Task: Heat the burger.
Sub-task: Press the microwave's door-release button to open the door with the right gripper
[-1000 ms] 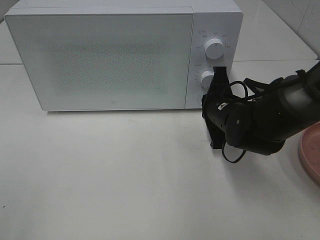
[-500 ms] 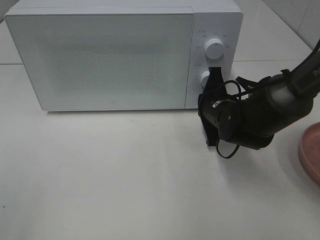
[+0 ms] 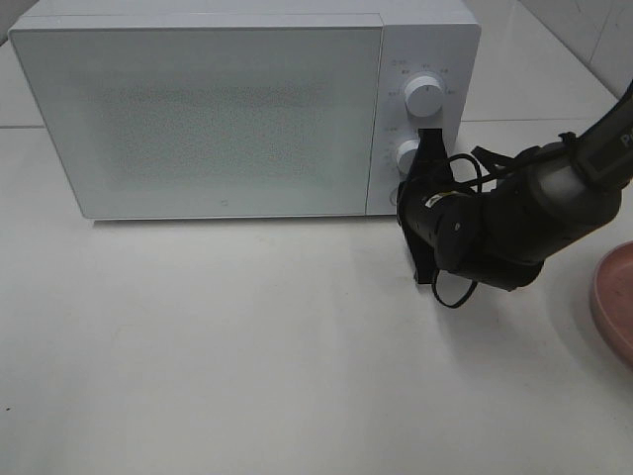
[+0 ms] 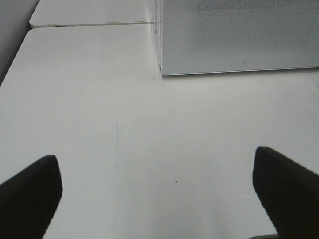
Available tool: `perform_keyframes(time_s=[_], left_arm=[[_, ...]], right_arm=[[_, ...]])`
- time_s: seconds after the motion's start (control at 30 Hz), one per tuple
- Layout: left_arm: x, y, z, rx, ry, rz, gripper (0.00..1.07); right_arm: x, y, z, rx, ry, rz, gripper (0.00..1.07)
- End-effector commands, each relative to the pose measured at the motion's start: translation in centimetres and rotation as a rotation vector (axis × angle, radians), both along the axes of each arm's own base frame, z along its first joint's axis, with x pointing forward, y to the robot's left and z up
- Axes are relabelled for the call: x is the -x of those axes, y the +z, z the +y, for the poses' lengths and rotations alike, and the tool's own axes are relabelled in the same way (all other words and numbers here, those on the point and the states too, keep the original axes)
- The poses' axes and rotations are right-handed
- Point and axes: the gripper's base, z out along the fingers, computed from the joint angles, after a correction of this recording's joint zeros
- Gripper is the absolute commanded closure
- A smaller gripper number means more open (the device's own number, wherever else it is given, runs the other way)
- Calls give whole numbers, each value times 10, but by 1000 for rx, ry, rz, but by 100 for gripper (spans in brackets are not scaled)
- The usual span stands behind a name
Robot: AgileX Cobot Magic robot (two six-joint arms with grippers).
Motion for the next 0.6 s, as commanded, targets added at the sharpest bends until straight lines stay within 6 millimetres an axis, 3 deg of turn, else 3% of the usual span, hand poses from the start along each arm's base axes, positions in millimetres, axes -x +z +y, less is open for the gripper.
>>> perform_keyframes(time_s=[0.03,0.43,0.6], left_arm=[[4,-1,0,6,5,-25,9],[4,-1,0,6,5,-25,9],[4,-1,0,7,5,-25,9]], right_arm=[[-6,7,-2,14,-6,-56,107],[-12,5,0,11,-21,-92,107],[-32,14,-2,26,-42,-174,107]])
